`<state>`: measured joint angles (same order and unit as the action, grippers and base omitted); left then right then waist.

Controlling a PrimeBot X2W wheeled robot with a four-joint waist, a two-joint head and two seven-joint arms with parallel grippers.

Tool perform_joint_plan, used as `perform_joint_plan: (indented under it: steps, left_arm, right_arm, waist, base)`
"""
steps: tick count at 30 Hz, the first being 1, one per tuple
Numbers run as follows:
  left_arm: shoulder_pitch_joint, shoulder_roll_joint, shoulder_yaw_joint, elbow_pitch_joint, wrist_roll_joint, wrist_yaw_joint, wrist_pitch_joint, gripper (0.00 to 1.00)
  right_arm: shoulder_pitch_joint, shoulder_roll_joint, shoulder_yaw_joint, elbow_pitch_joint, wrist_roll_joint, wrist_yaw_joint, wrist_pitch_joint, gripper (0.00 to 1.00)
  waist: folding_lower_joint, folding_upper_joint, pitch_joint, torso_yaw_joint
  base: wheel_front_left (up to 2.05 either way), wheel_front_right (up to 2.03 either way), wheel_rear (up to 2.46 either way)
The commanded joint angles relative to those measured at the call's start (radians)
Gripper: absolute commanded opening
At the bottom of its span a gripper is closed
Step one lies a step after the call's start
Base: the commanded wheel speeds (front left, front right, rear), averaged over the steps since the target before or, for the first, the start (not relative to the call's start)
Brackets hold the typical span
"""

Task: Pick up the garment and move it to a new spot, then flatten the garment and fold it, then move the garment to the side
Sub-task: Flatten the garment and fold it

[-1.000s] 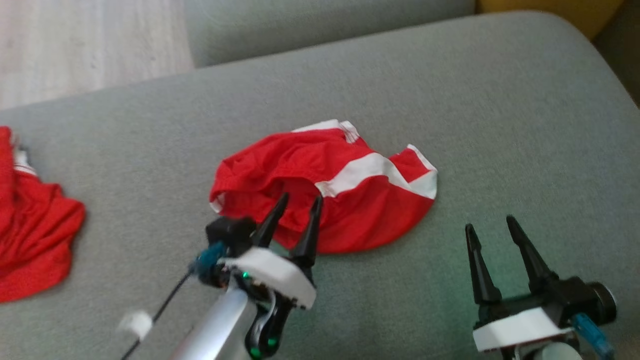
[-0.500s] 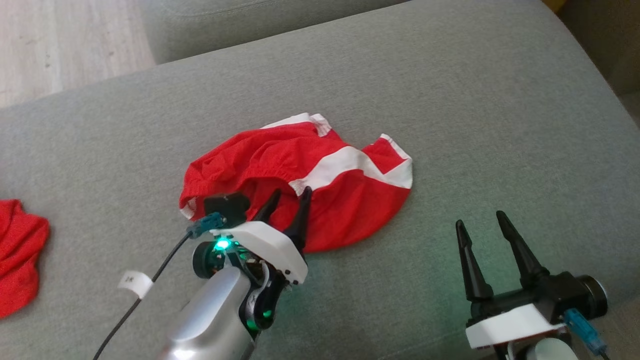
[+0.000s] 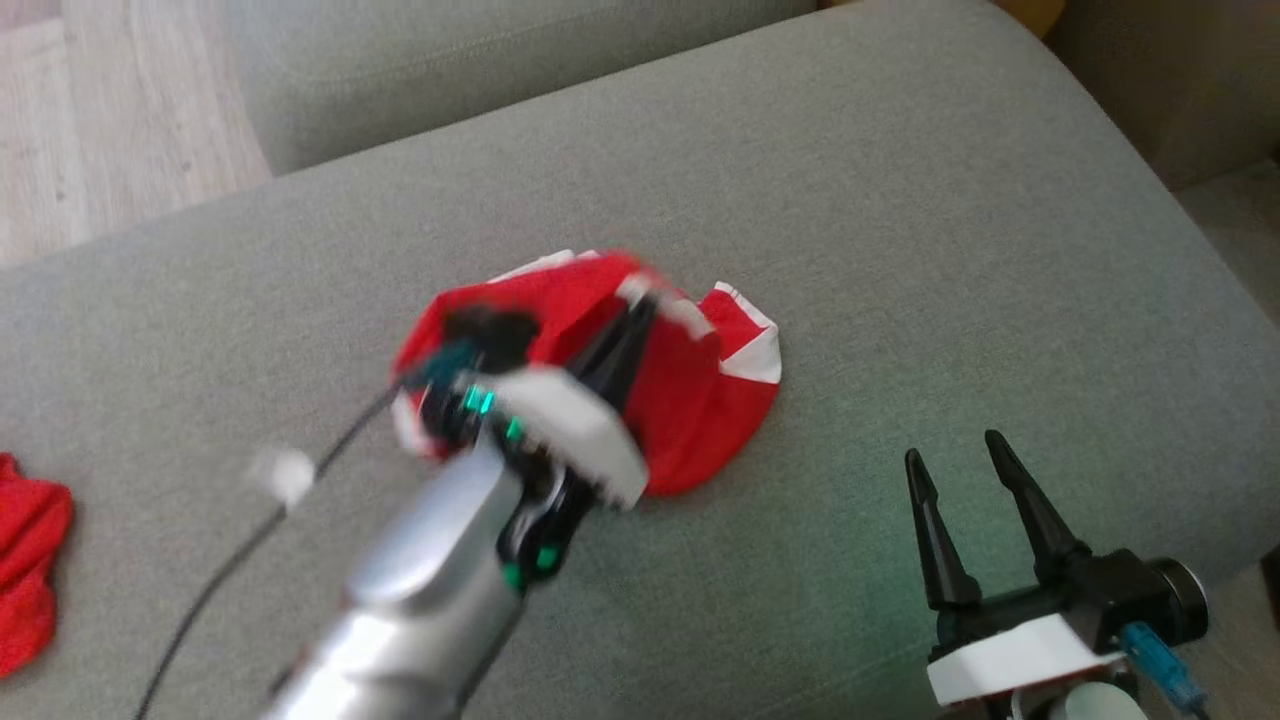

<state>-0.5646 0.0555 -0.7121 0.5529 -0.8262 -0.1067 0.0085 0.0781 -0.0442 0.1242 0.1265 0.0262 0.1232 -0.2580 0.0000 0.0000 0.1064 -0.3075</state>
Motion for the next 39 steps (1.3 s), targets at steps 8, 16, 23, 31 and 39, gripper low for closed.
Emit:
perform_joint_plan:
  steps: [8, 16, 23, 31, 39]
  left_arm:
    - [-0.326, 0.037, -0.032, -0.212, -0.070, -0.023, 0.091, 0.00]
    - [-0.246, 0.196, -0.047, -0.352, -0.183, -0.024, 0.118, 0.00]
    - [0.032, 0.346, -0.062, -0.393, -0.198, 0.022, 0.081, 0.00]
    - [0.131, 0.403, -0.062, -0.330, -0.147, 0.057, -0.008, 0.00]
    - [0.068, 0.401, -0.073, -0.211, -0.051, 0.063, -0.086, 0.00]
  right_arm:
    - [0.017, -0.006, 0.017, -0.027, -0.001, 0.008, -0.004, 1.00]
    - [0.052, -0.006, 0.001, -0.030, -0.015, 0.008, -0.004, 1.00]
    - [0.053, -0.006, -0.017, -0.037, -0.019, 0.008, -0.004, 1.00]
    - [-0.062, -0.006, -0.084, 0.032, -0.006, 0.008, -0.004, 1.00]
    - [-0.287, -0.006, -0.039, 0.367, 0.124, 0.008, -0.004, 1.00]
  waist:
    - [0.0000, 0.0000, -0.063, 0.021]
    - [0.0000, 0.0000, -0.104, 0.115]
    - [0.0000, 0.0000, -0.070, 0.231]
    - [0.0000, 0.0000, -0.008, 0.347]
    - [0.0000, 0.0000, 0.035, 0.413]
  base:
    - [0.00, 0.00, 0.00]
    - [0.00, 0.00, 0.00]
    - [0.00, 0.00, 0.00]
    - [0.00, 0.00, 0.00]
    - [0.00, 0.00, 0.00]
